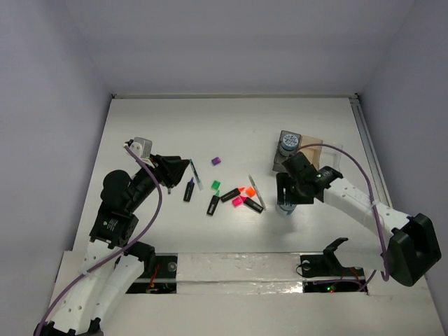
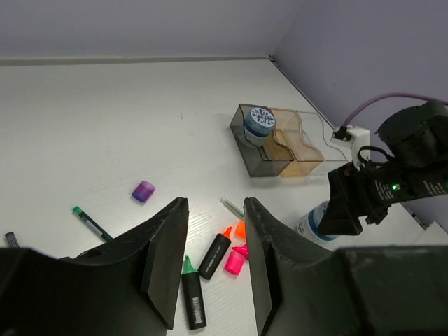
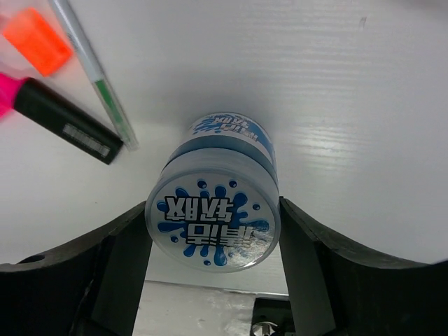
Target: Sort the stationery into containers
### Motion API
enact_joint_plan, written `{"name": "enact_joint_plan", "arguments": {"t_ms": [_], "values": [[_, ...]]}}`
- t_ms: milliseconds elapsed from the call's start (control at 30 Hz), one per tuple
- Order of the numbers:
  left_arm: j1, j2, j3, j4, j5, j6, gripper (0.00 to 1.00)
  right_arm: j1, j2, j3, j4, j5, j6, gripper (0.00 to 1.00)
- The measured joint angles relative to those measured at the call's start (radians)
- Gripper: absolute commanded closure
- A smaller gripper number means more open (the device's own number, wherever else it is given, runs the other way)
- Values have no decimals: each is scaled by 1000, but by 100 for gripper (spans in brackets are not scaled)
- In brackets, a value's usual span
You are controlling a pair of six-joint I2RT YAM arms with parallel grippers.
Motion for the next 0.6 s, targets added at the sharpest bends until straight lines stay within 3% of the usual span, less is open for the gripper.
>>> {"name": "enact_joint_plan", "arguments": {"t_ms": [300, 600], "values": [[0, 1, 0, -4, -1, 0, 65, -2, 29, 288, 60, 115, -75, 61], [0, 8, 0, -4, -1, 0, 64, -154, 219, 398, 242, 127, -166, 60]]}}
